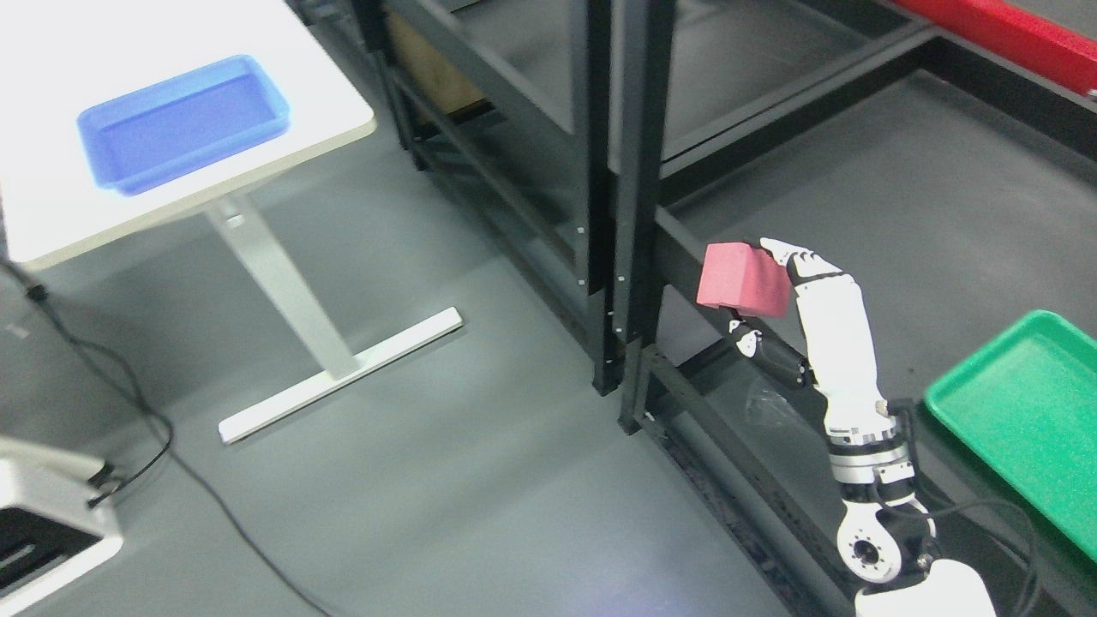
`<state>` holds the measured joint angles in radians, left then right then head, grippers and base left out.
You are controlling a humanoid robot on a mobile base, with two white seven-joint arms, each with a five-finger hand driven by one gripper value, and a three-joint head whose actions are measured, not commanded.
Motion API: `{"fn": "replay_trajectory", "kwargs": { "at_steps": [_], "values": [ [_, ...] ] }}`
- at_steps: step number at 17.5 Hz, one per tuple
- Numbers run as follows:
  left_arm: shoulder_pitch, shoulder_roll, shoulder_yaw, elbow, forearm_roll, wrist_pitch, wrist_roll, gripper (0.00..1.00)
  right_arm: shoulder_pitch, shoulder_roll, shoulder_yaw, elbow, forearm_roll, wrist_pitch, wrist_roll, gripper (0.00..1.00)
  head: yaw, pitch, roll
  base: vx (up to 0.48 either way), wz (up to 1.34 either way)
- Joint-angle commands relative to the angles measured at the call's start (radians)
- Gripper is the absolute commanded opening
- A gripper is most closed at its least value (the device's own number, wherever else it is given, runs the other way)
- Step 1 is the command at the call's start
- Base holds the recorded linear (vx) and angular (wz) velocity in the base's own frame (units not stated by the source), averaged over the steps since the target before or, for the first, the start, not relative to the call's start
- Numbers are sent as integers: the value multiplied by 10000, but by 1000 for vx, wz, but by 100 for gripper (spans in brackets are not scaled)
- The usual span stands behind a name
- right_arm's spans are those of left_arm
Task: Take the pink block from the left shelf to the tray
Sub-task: 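Carry the pink block toward the blue tray on the white table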
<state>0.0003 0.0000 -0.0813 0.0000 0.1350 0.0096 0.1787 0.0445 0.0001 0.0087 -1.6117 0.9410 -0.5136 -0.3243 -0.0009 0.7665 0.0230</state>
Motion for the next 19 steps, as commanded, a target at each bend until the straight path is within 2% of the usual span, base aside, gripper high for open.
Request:
{"fn": "replay_trajectory", "kwargs": {
  "at_steps": [1,9,19],
  "values": [
    [-294,175,0,-175,0,-4,8,100,76,-175,-87,-159,-68,13,67,4,0,0,0,-175,998],
    [-294,175,0,-175,0,-4,8,100,122,-175,35,-143,-68,-110,175,5,0,0,0,-117,741],
    [-294,175,0,-175,0,-4,8,100,92,-175,342,-82,-52,-125,895,5,0,0,0,17,294]
  ]
}}
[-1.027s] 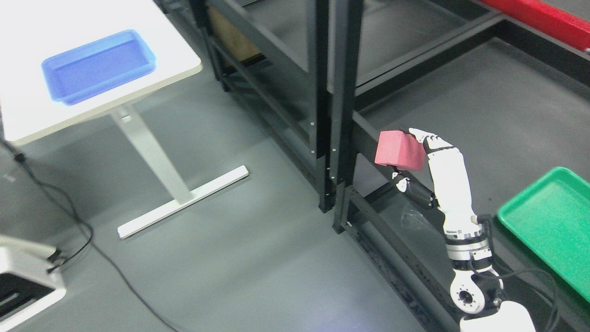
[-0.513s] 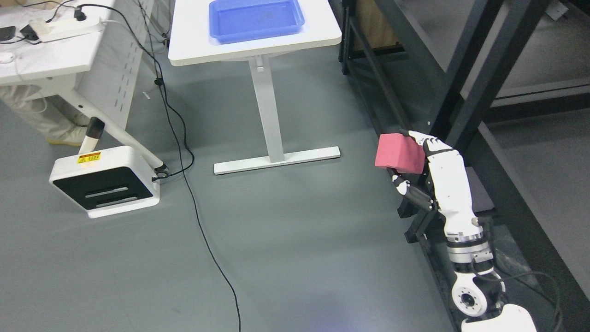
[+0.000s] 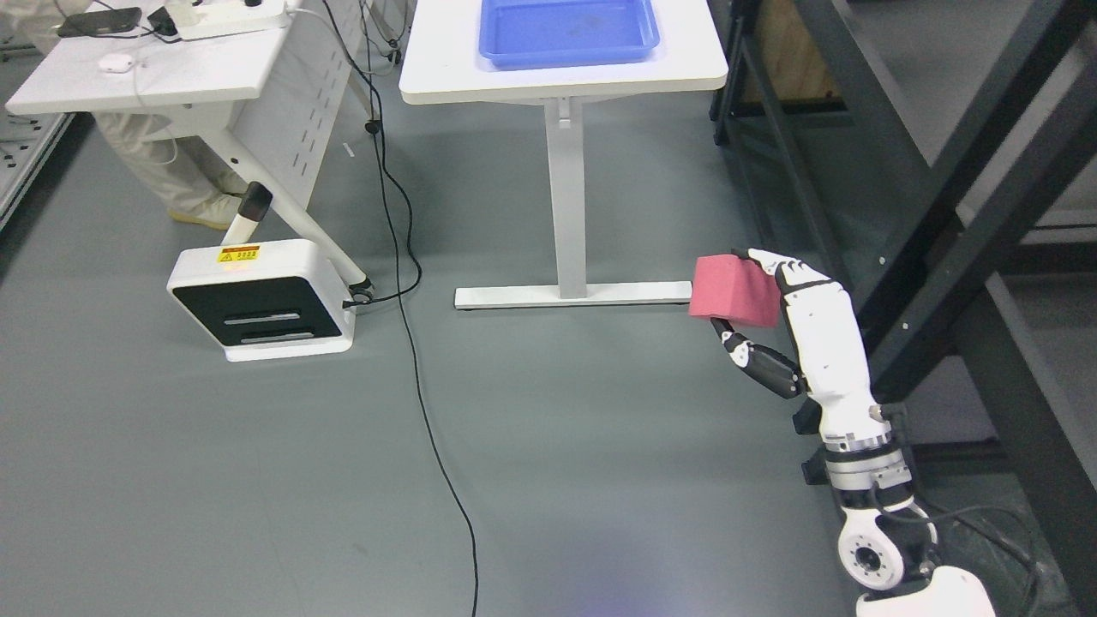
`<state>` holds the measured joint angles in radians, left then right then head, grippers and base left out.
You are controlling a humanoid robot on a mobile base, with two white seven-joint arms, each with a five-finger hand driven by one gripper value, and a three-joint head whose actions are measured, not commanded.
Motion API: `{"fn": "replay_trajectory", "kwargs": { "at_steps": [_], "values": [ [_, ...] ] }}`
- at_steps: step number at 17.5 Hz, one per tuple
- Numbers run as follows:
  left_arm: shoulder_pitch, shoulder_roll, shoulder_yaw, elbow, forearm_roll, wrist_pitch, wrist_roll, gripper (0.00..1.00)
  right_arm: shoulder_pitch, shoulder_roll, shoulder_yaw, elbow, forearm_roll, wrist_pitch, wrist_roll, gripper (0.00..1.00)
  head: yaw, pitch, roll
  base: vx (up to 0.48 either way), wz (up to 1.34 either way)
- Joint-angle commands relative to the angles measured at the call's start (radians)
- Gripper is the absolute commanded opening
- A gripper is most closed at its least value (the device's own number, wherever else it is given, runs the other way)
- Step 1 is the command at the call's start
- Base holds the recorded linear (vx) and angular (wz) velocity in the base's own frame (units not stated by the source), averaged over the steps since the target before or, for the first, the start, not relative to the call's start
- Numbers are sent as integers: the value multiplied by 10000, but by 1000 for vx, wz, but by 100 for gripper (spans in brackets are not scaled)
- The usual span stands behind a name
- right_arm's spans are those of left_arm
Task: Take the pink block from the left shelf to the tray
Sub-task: 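Carry the pink block toward the blue tray on the white table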
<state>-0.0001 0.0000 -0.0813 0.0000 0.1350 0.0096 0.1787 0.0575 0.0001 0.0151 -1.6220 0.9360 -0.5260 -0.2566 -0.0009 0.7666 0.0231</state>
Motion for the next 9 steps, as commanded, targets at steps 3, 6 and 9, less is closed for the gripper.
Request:
{"fn": "replay_trajectory", "kwargs": {
  "at_steps": [3,6,9],
  "values": [
    [-290,175,0,-174,0,-4,8,100,-161,-175,279,21,-2,-2,219,5,0,0,0,111,407],
    [-290,175,0,-174,0,-4,8,100,-299,-175,279,21,13,-2,219,5,0,0,0,182,340],
    [-290,175,0,-174,0,-4,8,100,-483,-175,263,21,13,182,219,5,0,0,0,281,121]
  ]
}}
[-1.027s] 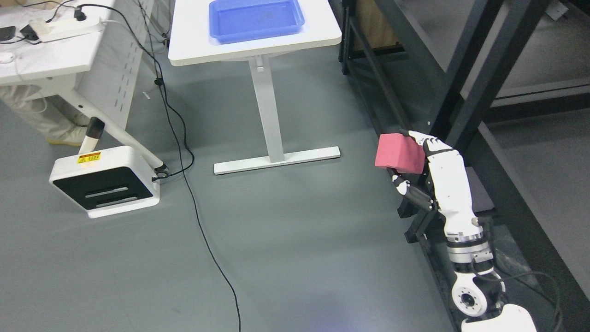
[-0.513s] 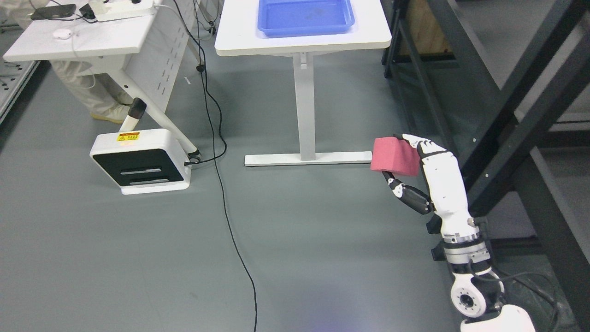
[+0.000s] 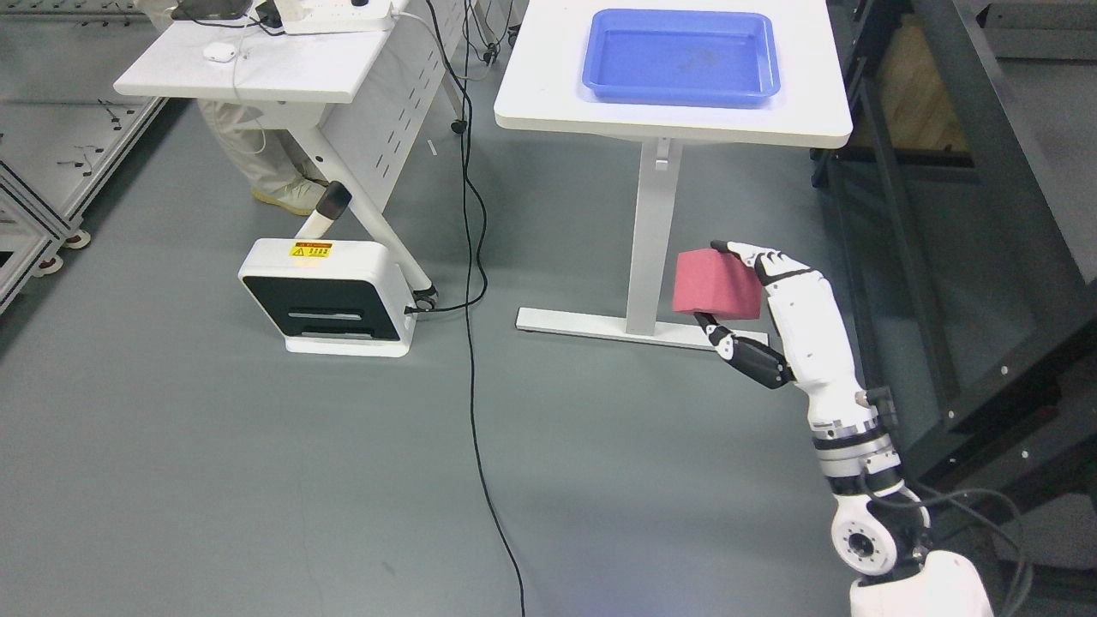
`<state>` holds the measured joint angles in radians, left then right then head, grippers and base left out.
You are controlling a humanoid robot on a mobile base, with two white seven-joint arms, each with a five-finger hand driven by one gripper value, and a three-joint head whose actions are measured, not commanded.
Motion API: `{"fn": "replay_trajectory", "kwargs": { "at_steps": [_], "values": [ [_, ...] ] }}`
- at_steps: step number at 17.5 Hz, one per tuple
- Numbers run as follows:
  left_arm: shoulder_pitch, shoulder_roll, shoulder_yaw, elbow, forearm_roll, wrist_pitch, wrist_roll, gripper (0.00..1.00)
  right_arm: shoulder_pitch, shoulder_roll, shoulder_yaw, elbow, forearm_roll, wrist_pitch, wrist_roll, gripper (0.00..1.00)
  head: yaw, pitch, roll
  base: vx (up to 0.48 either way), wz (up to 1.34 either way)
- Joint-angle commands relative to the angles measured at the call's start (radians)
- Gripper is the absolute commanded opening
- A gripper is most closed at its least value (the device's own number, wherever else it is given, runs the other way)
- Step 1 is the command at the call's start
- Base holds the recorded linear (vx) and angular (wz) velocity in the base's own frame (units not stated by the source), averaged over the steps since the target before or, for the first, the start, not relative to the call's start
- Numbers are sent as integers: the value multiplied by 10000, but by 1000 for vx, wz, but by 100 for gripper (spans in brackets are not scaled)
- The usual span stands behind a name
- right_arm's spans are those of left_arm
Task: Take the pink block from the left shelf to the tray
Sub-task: 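Carry the pink block toward the blue tray on the white table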
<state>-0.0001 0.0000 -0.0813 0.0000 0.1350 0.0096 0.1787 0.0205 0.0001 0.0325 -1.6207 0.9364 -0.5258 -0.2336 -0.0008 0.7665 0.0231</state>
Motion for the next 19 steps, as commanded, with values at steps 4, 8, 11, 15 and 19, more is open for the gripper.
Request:
{"fn": "replay_trajectory", "kwargs": {
  "at_steps": [4,8,11,15,19],
  "values": [
    [-306,175,0,-174,0,-4,8,100,-236,-175,105,8,9,242,4,5,0,0,0,317,8],
    [-291,175,0,-174,0,-4,8,100,-251,-175,105,8,39,242,4,5,0,0,0,341,-35],
    [-291,175,0,-174,0,-4,8,100,-267,-175,135,8,85,227,35,5,0,0,0,338,-62],
    [-306,175,0,-174,0,-4,8,100,-282,-175,258,8,300,227,157,5,0,0,0,315,-74],
    [-291,175,0,-174,0,-4,8,100,-481,-175,609,-7,1430,211,173,5,0,0,0,295,-61]
  ]
}}
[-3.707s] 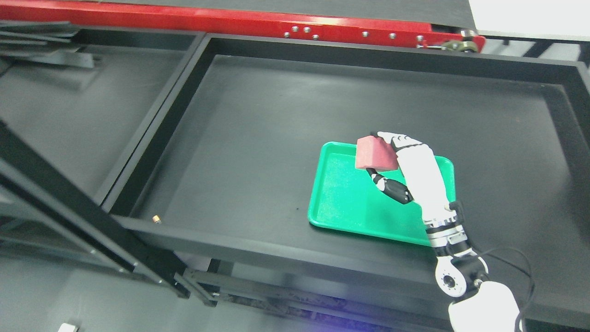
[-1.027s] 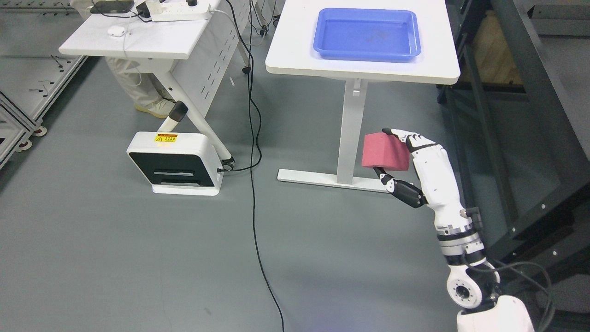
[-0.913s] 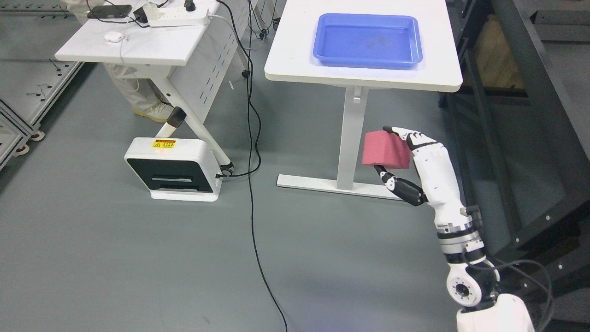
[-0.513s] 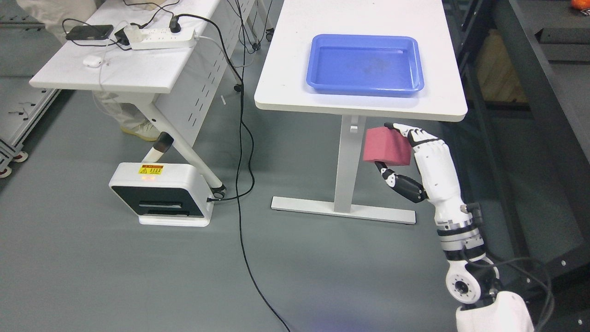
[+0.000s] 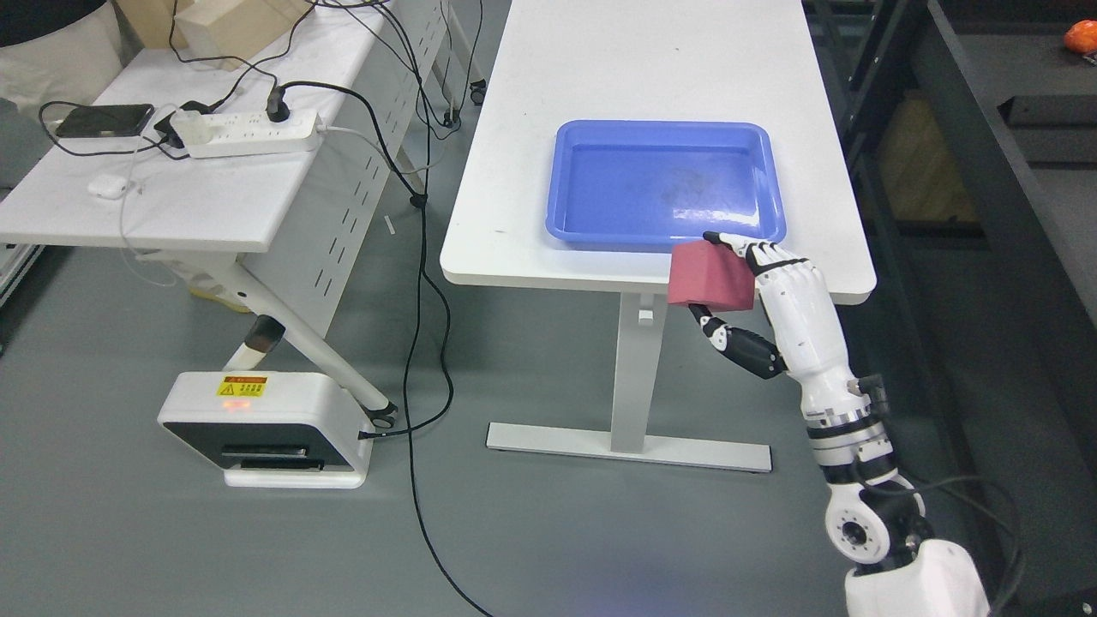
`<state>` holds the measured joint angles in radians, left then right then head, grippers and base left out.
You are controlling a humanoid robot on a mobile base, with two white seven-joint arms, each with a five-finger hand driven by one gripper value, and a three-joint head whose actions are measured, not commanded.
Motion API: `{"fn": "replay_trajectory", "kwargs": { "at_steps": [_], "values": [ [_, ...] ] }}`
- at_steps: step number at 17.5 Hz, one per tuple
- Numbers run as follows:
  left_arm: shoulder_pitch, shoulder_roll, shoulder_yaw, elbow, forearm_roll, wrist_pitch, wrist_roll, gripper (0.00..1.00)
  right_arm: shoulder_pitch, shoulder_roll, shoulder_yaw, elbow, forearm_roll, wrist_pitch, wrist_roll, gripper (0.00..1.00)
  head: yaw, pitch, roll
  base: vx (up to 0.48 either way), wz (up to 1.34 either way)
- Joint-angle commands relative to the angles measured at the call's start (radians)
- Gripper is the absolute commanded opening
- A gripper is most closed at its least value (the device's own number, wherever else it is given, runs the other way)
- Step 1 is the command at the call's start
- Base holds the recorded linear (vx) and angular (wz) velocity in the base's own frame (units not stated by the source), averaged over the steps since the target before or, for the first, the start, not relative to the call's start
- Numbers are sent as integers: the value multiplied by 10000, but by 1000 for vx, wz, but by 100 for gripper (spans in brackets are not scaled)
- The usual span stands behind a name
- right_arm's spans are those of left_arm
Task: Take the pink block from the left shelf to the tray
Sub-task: 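Lower the pink block into the blue tray with the right hand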
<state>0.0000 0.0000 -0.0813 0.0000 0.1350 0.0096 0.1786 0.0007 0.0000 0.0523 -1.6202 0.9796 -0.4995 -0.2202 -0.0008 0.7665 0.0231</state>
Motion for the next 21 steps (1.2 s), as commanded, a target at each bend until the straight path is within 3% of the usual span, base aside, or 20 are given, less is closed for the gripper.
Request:
{"fn": "replay_trajectory", "kwargs": {
  "at_steps": [1,14,19,21],
  "values": [
    [-307,175,0,-174,0,-4,9,100,-389,-175,611,3,1550,-52,100,5,0,0,0,267,-57],
    [-292,175,0,-174,0,-4,9,100,-436,-175,812,202,1740,25,1785,10,0,0,0,235,-15],
    [-291,175,0,-174,0,-4,9,100,-452,-175,873,295,1724,377,2386,21,0,0,0,143,-2],
    [-291,175,0,-174,0,-4,9,100,-467,-175,873,295,1724,561,2553,34,0,0,0,96,-2]
  ]
}}
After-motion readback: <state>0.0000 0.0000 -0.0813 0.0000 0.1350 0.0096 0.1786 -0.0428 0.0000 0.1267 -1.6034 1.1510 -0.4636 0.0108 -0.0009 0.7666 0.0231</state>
